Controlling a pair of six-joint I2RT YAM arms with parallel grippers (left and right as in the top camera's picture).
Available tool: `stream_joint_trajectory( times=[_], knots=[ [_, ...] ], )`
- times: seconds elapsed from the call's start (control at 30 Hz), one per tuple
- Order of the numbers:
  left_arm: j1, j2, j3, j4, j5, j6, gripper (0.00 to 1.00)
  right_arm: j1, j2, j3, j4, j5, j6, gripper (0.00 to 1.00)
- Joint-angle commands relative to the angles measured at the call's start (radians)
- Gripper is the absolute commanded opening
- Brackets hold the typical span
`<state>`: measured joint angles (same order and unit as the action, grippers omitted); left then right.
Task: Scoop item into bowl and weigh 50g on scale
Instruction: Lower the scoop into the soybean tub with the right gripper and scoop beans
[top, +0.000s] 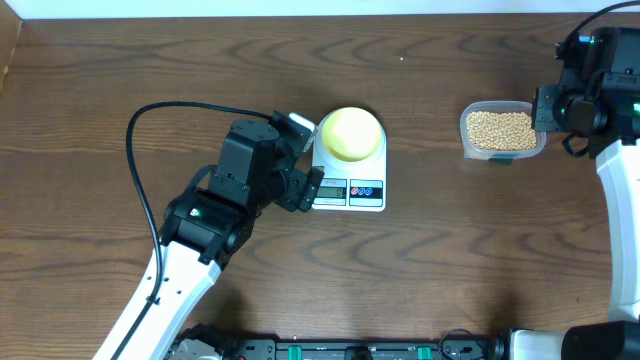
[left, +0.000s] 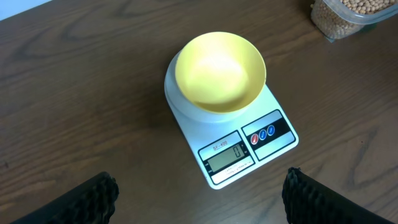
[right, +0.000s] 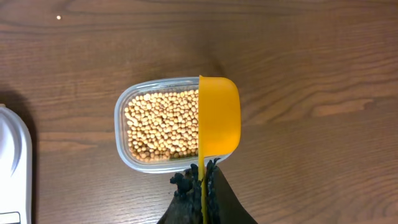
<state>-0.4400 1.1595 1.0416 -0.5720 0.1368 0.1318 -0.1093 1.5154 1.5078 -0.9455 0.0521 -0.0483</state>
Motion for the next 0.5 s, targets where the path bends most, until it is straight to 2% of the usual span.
stream_joint_trajectory(
  times=[0.0,0.47],
  knots=[
    [0.002,0.004,-0.002,0.001,0.01,0.003,0.86,-0.005,0.011,-0.026,0.012,-0.01,-0.008,0.01],
    [0.002,0.004,-0.002,0.001,0.01,0.003,0.87,-0.005,0.184,-0.033,0.037,-0.014,-0.001,0.01]
  ],
)
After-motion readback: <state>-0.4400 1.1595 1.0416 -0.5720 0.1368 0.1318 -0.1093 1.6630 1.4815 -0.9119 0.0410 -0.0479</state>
